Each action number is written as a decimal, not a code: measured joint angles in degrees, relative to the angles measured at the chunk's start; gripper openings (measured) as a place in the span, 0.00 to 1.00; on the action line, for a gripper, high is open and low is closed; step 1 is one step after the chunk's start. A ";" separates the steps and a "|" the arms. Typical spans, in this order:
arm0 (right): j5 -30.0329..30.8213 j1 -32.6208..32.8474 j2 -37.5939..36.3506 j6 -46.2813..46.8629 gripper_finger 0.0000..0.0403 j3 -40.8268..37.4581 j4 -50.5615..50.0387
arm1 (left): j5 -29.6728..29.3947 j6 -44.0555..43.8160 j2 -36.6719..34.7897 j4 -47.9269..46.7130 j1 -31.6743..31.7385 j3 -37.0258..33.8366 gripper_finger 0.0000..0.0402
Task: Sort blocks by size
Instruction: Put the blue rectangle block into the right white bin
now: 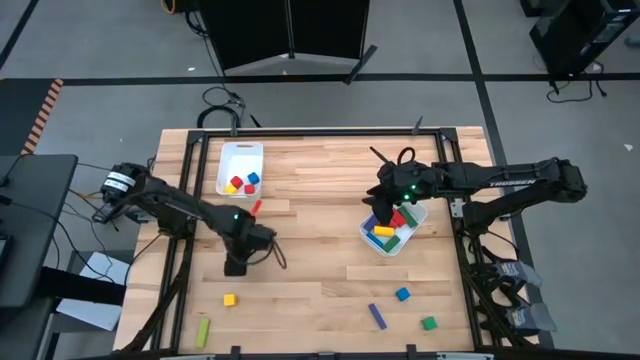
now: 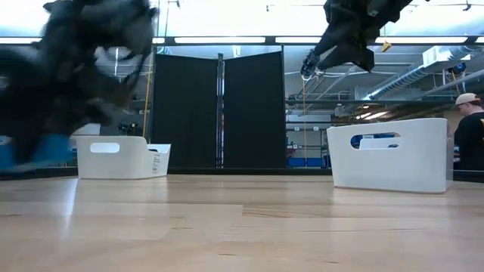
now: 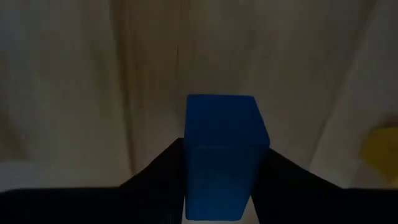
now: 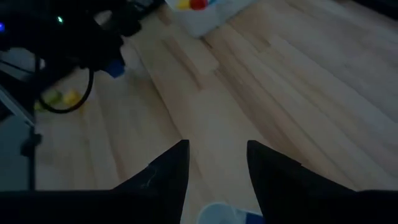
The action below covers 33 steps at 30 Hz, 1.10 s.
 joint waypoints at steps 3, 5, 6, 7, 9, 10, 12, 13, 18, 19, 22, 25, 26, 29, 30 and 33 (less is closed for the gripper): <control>-0.20 -0.01 -0.54 -0.02 0.43 0.01 1.54 | -2.53 2.58 -1.65 0.67 3.71 5.30 0.35; -0.56 -0.01 -0.88 -0.25 0.43 0.43 1.40 | -4.89 4.97 -2.24 -0.94 6.38 9.02 0.35; -0.63 -0.01 -0.89 -0.54 0.43 0.99 1.13 | -6.18 6.38 -2.17 -0.57 7.77 11.17 0.35; -0.66 0.00 -0.89 -0.97 0.42 1.62 1.04 | -7.05 8.00 -1.98 0.16 9.34 13.41 0.35; -0.70 0.01 -0.89 -2.24 0.42 2.72 0.76 | -7.67 10.99 -1.78 2.11 12.66 17.44 0.35; -0.68 0.01 -0.89 -2.94 0.42 3.33 0.66 | -7.97 12.40 -1.71 4.66 14.49 19.08 0.35; -0.59 0.01 -0.93 -4.33 0.42 4.58 0.37 | -8.07 14.21 -0.48 11.04 17.66 21.70 0.35; -0.10 0.01 -1.00 -4.86 0.42 5.23 0.19 | -7.96 14.43 0.12 14.16 19.15 22.74 0.35; 4.95 0.25 -2.95 -6.89 0.42 7.55 -0.90 | -0.06 13.85 8.09 28.69 23.26 28.13 0.35; 6.48 0.36 -3.85 -7.01 0.42 7.70 -0.96 | 1.67 13.15 10.28 30.68 23.45 29.32 0.35; 10.89 0.80 -7.02 -7.17 0.41 7.71 -1.61 | 6.16 10.80 16.97 37.20 23.39 33.74 0.35; 14.59 1.49 -10.25 -7.04 0.41 7.73 -3.01 | 10.07 7.33 22.96 43.57 23.30 38.98 0.35; 15.70 1.84 -11.27 -6.86 0.41 7.73 -3.28 | 10.94 6.13 24.89 45.24 23.14 40.78 0.35; 18.59 2.69 -13.75 -6.58 0.42 7.74 -3.84 | 13.57 3.21 30.32 48.54 22.63 46.10 0.35; 19.38 2.95 -14.47 -6.56 0.41 7.73 -3.92 | 14.46 2.37 32.13 48.19 22.22 47.81 0.35; 20.93 3.92 -15.58 -6.54 0.41 7.73 -4.41 | 16.50 0.73 36.71 48.00 20.84 51.85 0.35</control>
